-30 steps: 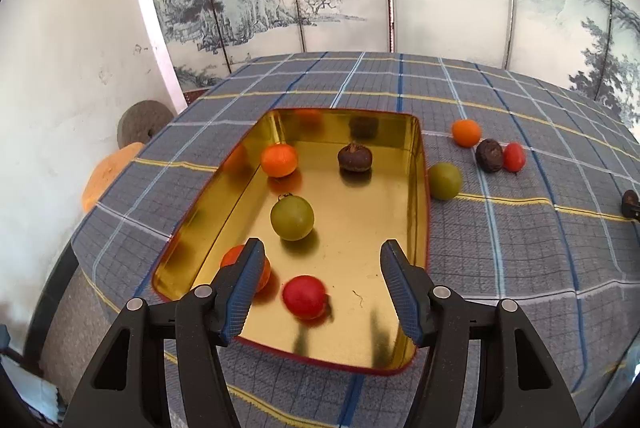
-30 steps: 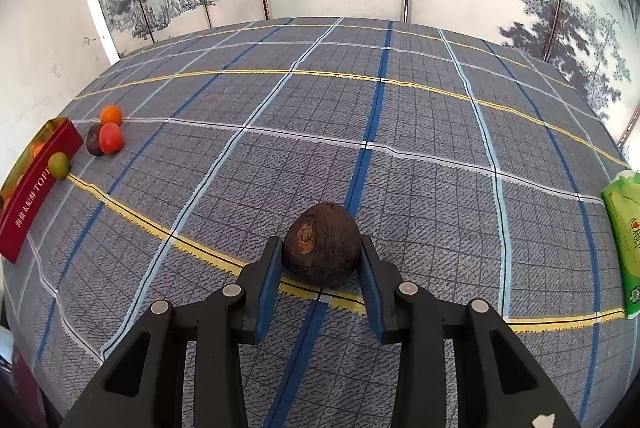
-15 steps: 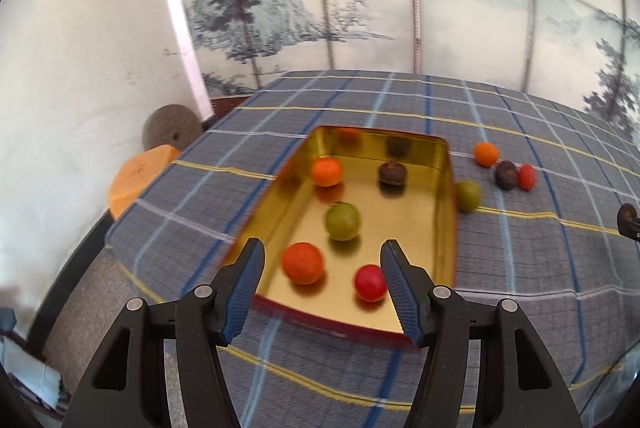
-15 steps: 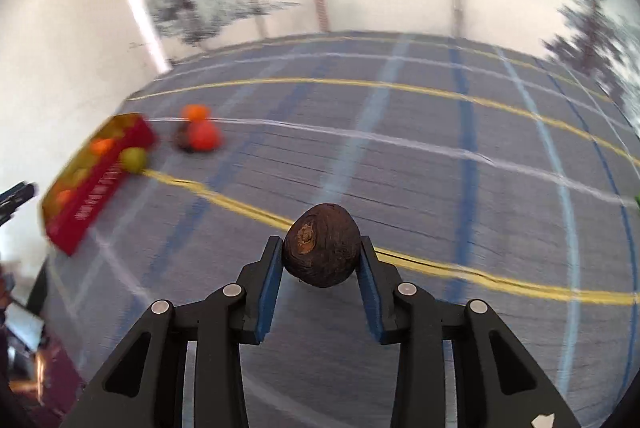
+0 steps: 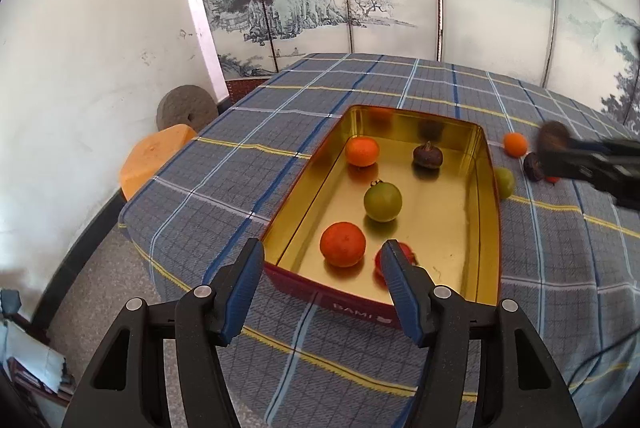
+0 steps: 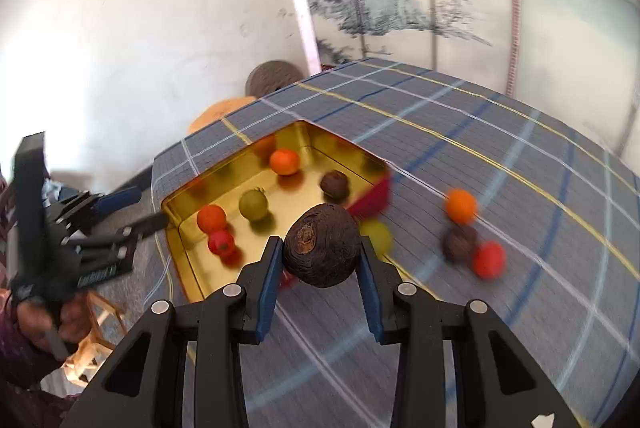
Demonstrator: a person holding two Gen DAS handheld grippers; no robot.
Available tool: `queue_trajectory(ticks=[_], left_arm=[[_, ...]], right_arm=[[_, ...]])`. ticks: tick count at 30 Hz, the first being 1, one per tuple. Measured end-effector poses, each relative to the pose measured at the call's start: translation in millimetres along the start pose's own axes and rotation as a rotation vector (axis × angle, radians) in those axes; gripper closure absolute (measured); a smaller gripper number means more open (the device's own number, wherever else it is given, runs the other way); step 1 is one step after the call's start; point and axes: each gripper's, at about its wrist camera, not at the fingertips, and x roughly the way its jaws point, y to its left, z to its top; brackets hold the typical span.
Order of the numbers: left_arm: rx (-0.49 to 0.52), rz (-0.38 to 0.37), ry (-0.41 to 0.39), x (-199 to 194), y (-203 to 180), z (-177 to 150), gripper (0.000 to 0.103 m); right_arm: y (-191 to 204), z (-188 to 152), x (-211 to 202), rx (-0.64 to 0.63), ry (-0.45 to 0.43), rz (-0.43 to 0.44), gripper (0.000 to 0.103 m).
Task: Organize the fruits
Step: 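Carry the brown fruit into the tin and release with the right gripper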
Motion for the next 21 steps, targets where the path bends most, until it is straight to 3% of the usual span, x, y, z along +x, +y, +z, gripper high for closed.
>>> queue_trajectory(ticks=[8,21], left_arm=[[0.018,0.019,-0.006,0.6,8.2,-3.2,0.036],[0.04,0.027,-0.014,3.5,9.4,-3.6,0.033]], right_arm=[[5.6,29.2,70.2,0.012,0.098,0.019,0.069],[7.0,49.1,120.1,0.067,0.137,0.033,0.069]])
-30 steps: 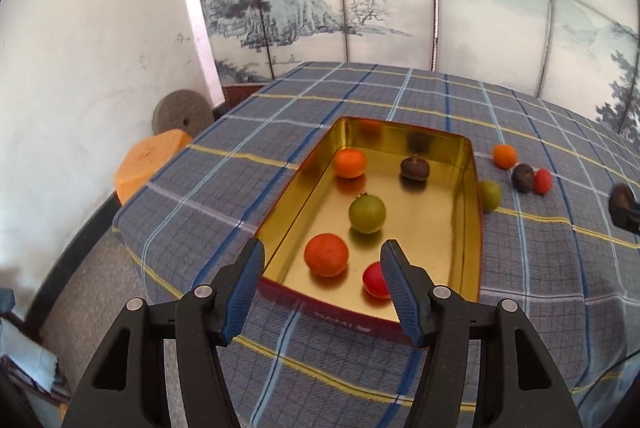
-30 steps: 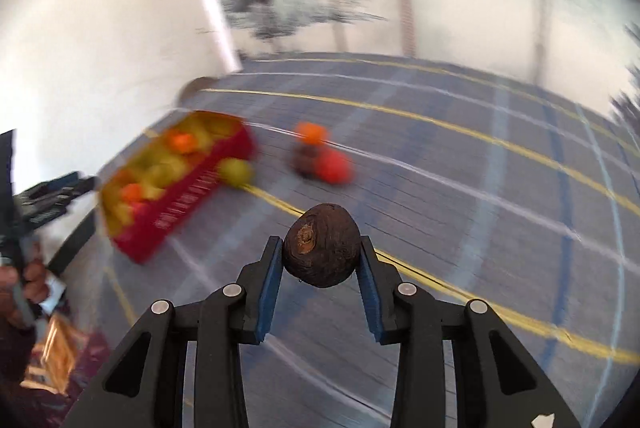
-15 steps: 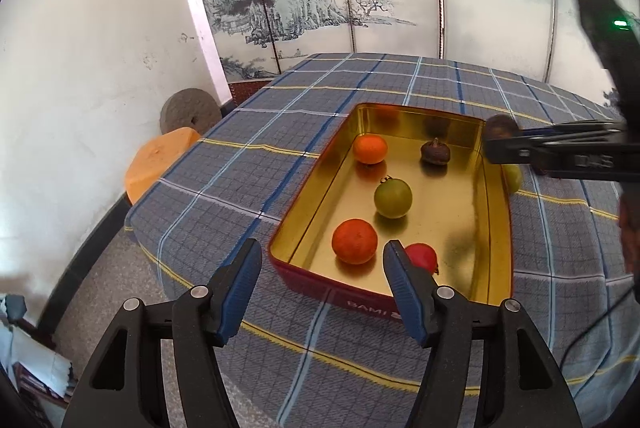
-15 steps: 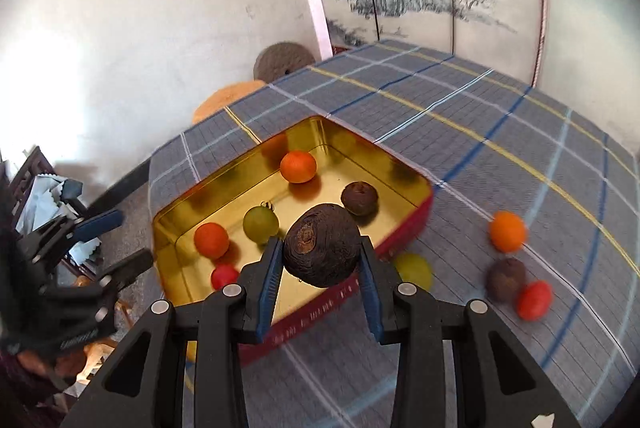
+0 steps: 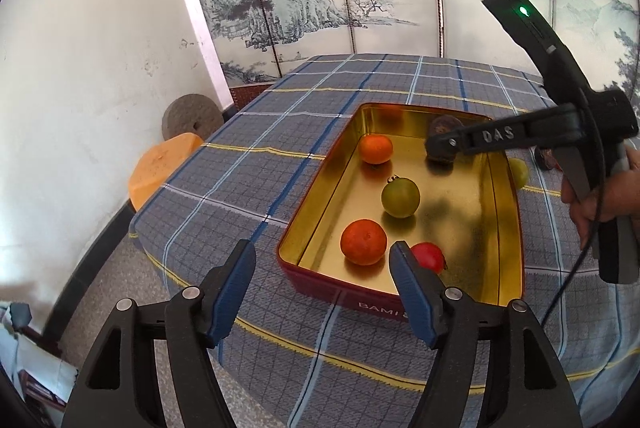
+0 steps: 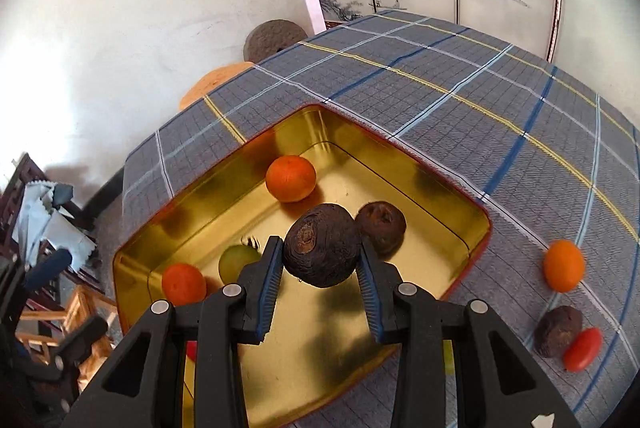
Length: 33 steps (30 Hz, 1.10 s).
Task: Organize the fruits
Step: 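Carry the brown fruit into the tin and release with the right gripper, then grasp a green lime with the right gripper while the left grasps a red tomato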
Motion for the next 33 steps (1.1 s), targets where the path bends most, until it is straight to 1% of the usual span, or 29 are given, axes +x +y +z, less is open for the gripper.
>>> queue_trajectory(ticks=[3,5,6,8,12,15,17,19,23,27,33], left_arm=[[0.004,-0.006,0.01,2.2,-1.5,-0.1,0.032],[0.008,-0.006,0.014,2.5,-3.2,-0.4,0.032],[0.01,-0.006,0.013,2.2,-3.5,-0.4,0.032],[0.011,-0.004,0.01,1.3,-3.6,-0.5,0.031],[0.007,-0.007,0.011,0.8,-2.1,-0.3,0.031],[0.003,-0.012,0.009,-0.1,-2.1,0.2,0.031],[0.002,-0.019,0.006,-0.4,-2.4,0.6,0.031],[0.004,-0.025,0.003,-0.8,-4.9,1.1,0.031],[0.015,-0.045,0.011,1.3,-13.2,1.2,0.031],[0.044,-0.054,0.016,0.8,-23.1,1.3,0.031],[0.061,-0.049,0.011,-1.3,-28.8,4.1,0.031]], right_arm=[[3.3,5.4,1.3,0.008,-0.011,0.01,0.067],[3.2,9.8,-1.2,0.03,-0.026,0.037,0.066],[2.7,11.6,-3.8,0.043,-0.039,0.055,0.059],[1.9,12.2,-16.7,0.055,-0.085,0.085,0.051],[-3.5,3.2,-51.0,0.033,-0.156,0.086,0.051],[-15.8,-19.7,-80.6,-0.004,-0.193,0.059,0.051],[-25.3,-40.4,-94.5,-0.05,-0.185,0.022,0.051],[-35.5,-58.8,-101.0,-0.081,-0.155,-0.018,0.051],[-59.6,-80.8,-99.3,-0.051,-0.097,-0.033,0.051],[-56.9,-80.6,-85.8,-0.101,-0.075,-0.047,0.051],[-53.1,-67.0,-45.8,-0.199,-0.023,-0.119,0.051]])
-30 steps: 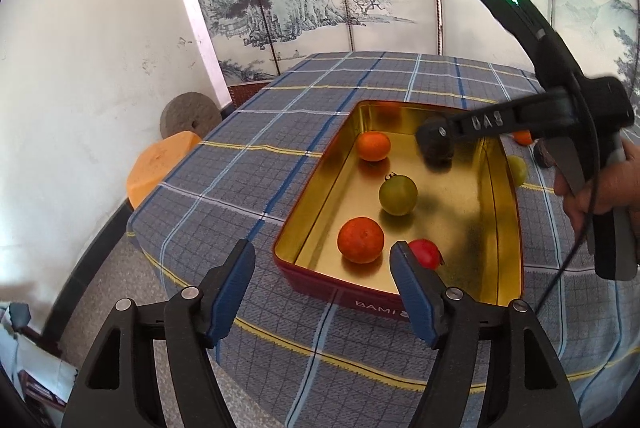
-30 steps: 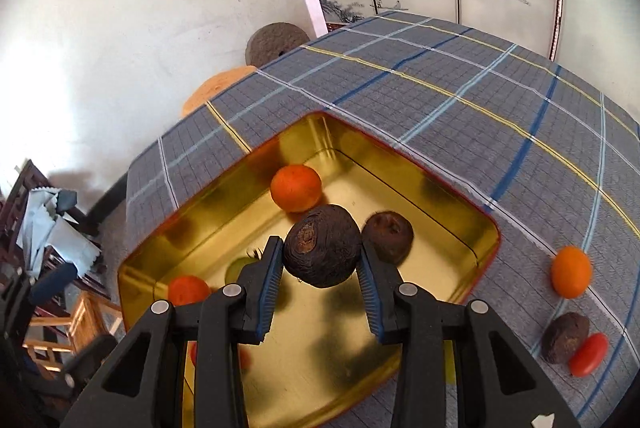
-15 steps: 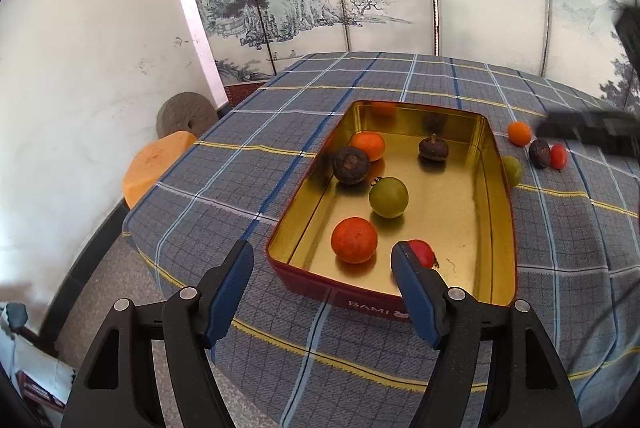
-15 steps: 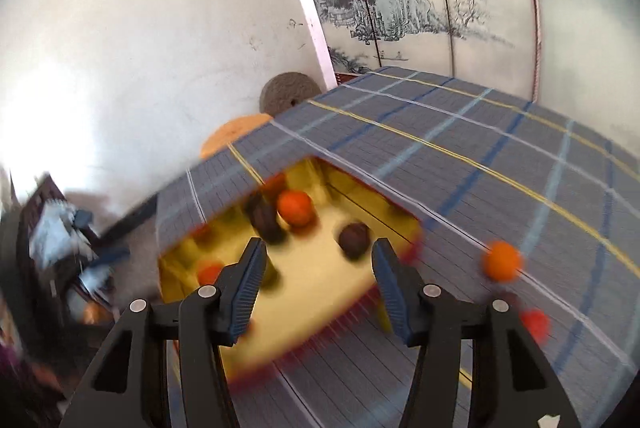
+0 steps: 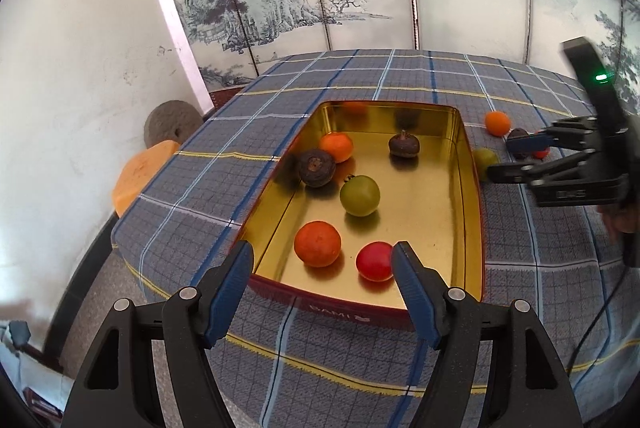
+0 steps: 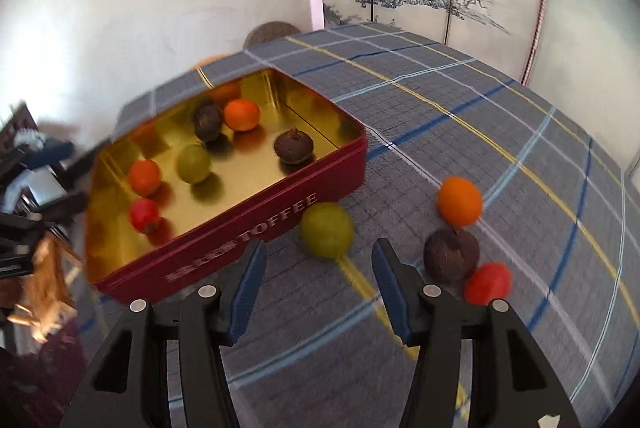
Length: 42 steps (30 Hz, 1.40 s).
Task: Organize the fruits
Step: 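Grasp a green lime with the right gripper while the left grasps a red tomato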
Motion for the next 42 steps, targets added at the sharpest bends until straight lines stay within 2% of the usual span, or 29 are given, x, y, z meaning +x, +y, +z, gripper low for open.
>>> queue_trajectory(ticks=[4,6,7,10,12,15,18,21,22,25,27,30,32,36,42], left_arm=[[0.017,0.006,0.012,1.8,-7.4,3.8,0.031],[0.033,0.009,0.017,2.5,-13.4,6.4,0.031],[0.039,0.007,0.018,2.9,-16.0,7.9,0.031],[0.064,-0.023,0.0,-3.6,-27.5,13.3,0.031],[0.089,-0.046,-0.014,-7.1,-37.9,15.3,0.031],[0.136,-0.13,-0.012,-10.2,-60.6,21.0,0.031],[0.171,-0.213,-0.01,-10.5,-85.3,29.1,0.031],[0.186,-0.314,0.004,-5.8,-110.7,41.6,0.031],[0.185,-0.349,0.015,-1.6,-119.4,47.3,0.031],[0.189,-0.379,0.043,9.7,-140.0,61.7,0.031],[0.189,-0.41,0.06,16.2,-154.0,72.2,0.031],[0.2,-0.463,0.044,22.7,-175.2,88.6,0.031],[0.254,-0.5,0.014,28.1,-191.8,98.7,0.031],[0.43,-0.56,-0.024,46.6,-224.0,116.9,0.032],[0.671,-0.635,0.065,79.8,-256.6,131.1,0.032]], right_arm=[[-3.0,7.4,29.9,-0.004,0.041,0.026,0.051],[-4.0,6.6,36.5,0.011,0.057,0.033,0.072],[-5.6,5.5,33.9,0.027,0.053,0.039,0.072],[-14.0,-9.8,0.1,0.09,-0.025,0.038,0.073],[-31.9,-35.5,-34.4,0.156,-0.076,0.013,0.073],[-67.7,-80.0,-76.9,0.252,-0.093,-0.086,0.073],[-111.5,-128.8,-115.3,0.342,-0.073,-0.227,0.072],[-151.1,-172.0,-141.7,0.462,-0.056,-0.297,0.072],[-160.3,-183.4,-147.3,0.491,-0.05,-0.314,0.072],[-178.5,-207.8,-157.2,0.546,-0.05,-0.331,0.072],[-183.9,-216.1,-157.0,0.563,-0.055,-0.324,0.072],[-186.3,-217.1,-160.4,0.577,-0.09,-0.296,0.071],[-185.3,-218.1,-161.0,0.578,-0.095,-0.284,0.071],[-186.5,-219.8,-162.9,0.584,-0.113,-0.248,0.071],[-185.5,-219.1,-161.6,0.583,-0.116,-0.209,0.071]])
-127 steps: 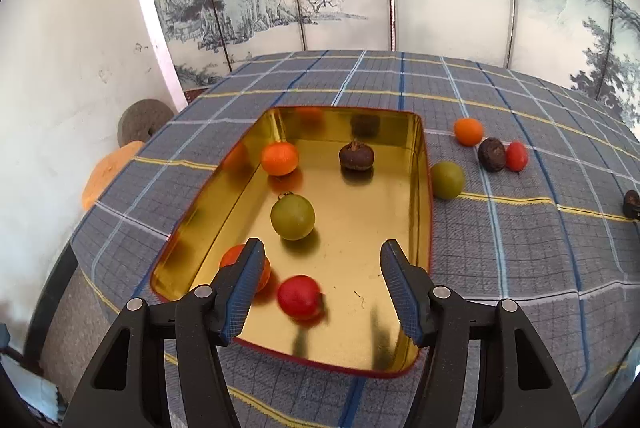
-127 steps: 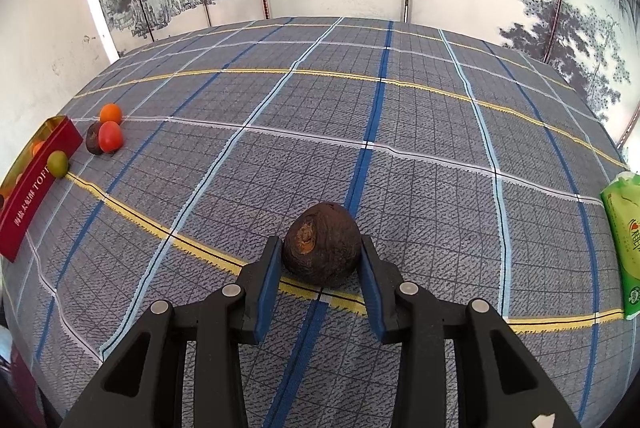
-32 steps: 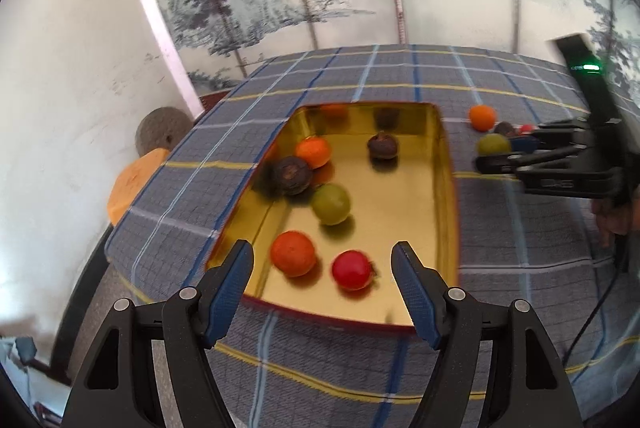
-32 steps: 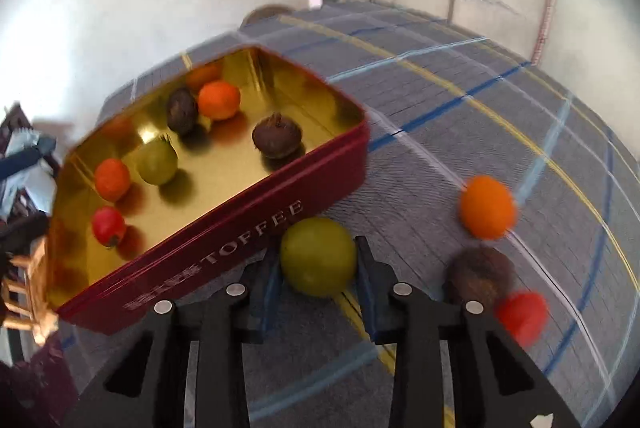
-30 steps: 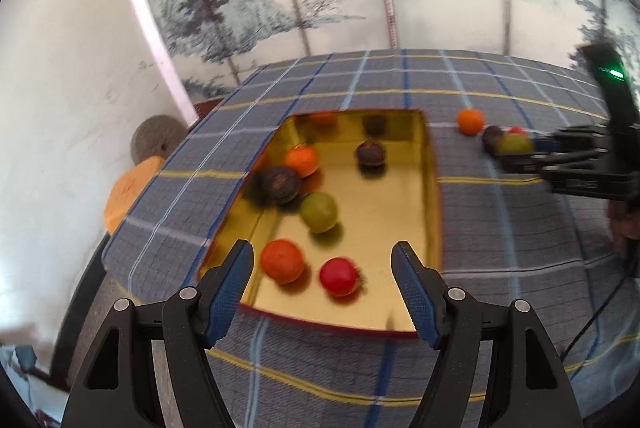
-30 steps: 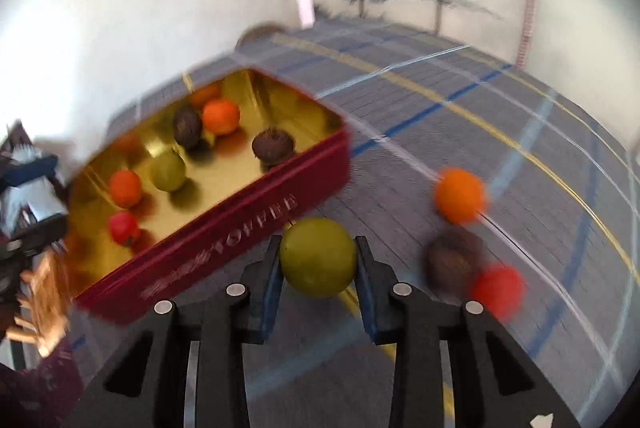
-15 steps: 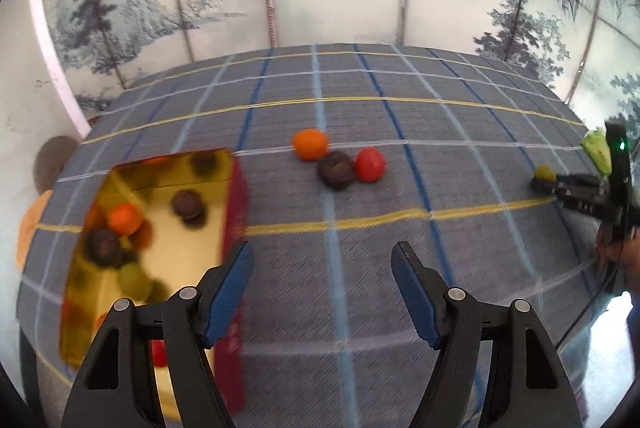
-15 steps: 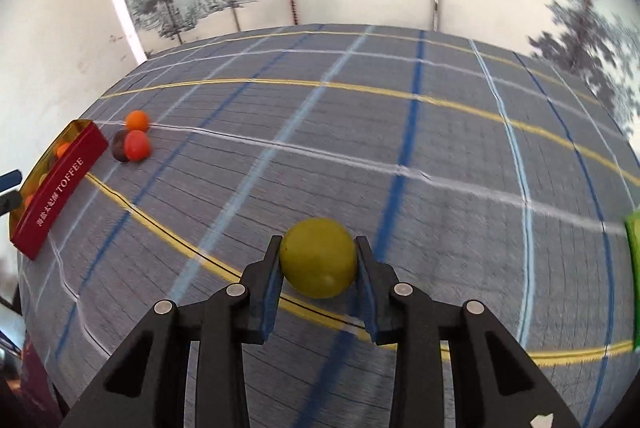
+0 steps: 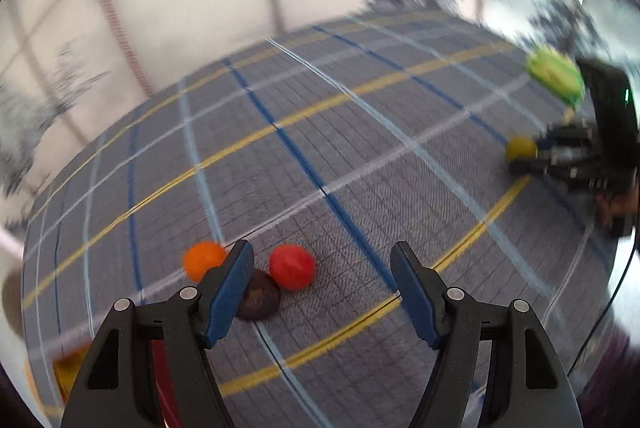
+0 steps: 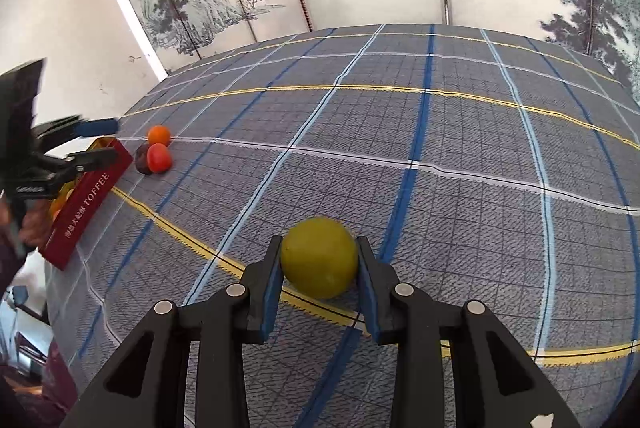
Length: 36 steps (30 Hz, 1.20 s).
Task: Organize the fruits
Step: 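Grasp a green lime with the right gripper while the left grasps a red tomato, then carry the red tomato into the tin and open the left gripper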
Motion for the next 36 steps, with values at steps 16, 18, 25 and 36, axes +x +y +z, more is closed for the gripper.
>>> queue_trajectory(ticks=[16,18,25,36], left_arm=[[0.075,-0.056,0.187,61.1,18.5,2.0,0.071],[0.045,-0.007,0.169,54.6,11.9,0.6,0.071],[-0.155,0.069,0.044,-1.1,-30.5,-11.0,0.071],[-0.333,0.168,-0.002,-52.6,-75.2,-48.4,0.071]], right_arm=[[-7.4,0.9,2.4,0.04,0.012,0.023,0.071],[-7.0,1.0,4.2,0.04,0.021,0.02,0.071],[-6.4,0.7,4.6,0.038,0.023,0.01,0.071],[-2.2,1.1,5.8,0.024,0.026,-0.018,0.071]])
